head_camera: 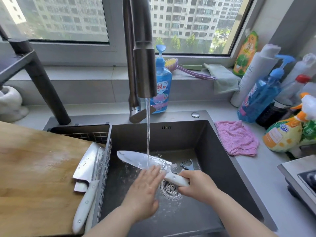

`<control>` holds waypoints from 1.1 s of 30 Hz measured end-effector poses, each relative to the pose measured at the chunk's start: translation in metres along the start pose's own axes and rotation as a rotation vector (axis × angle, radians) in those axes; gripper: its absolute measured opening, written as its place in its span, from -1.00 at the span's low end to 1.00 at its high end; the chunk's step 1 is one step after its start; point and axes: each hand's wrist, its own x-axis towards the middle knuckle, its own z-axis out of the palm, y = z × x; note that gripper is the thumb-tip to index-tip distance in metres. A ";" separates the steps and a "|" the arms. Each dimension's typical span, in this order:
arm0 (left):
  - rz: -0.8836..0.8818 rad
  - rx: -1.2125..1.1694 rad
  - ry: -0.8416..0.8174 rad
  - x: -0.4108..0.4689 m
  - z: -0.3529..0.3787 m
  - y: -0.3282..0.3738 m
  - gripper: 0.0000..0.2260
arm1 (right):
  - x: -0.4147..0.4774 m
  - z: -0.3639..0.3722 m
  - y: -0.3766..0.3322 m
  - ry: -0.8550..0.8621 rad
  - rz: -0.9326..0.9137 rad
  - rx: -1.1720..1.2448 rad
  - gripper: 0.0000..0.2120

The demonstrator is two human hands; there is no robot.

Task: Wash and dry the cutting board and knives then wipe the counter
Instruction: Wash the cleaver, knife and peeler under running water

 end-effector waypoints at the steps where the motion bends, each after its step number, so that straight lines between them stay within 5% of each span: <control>1: 0.047 -0.005 -0.009 -0.001 -0.002 0.002 -0.16 | 0.001 -0.001 -0.001 0.005 0.000 0.004 -0.75; 8: -0.297 -0.015 0.095 0.003 -0.017 -0.021 -0.21 | -0.003 -0.004 0.004 0.005 0.008 0.000 -0.88; 13: 0.004 -0.047 -0.033 0.000 -0.001 0.009 -0.19 | -0.004 -0.001 -0.001 0.000 -0.014 0.045 -0.79; 18: -0.362 -0.093 0.108 0.002 -0.007 -0.026 -0.20 | -0.008 -0.004 0.010 -0.002 0.018 0.020 -0.76; 21: -0.310 -0.270 0.115 0.001 0.001 -0.025 -0.29 | -0.008 -0.003 0.009 -0.007 0.025 0.045 -0.77; 23: -0.136 -0.166 0.200 0.000 0.009 -0.013 -0.20 | -0.007 -0.002 0.004 -0.006 0.015 0.068 -0.79; 25: -0.076 -0.101 0.025 -0.001 0.006 -0.001 -0.16 | -0.005 -0.002 0.001 -0.008 0.012 0.084 -0.80; 27: -0.144 -0.137 -0.022 -0.003 -0.006 -0.007 -0.17 | -0.004 -0.004 0.001 -0.014 0.015 0.076 -0.86; 29: -0.320 -0.180 0.144 -0.003 -0.007 -0.022 -0.30 | -0.004 -0.005 0.005 -0.011 0.026 0.050 -0.90; 33: -0.371 -0.198 0.071 -0.001 -0.010 -0.024 -0.31 | -0.005 -0.002 0.004 -0.021 0.023 0.057 -0.87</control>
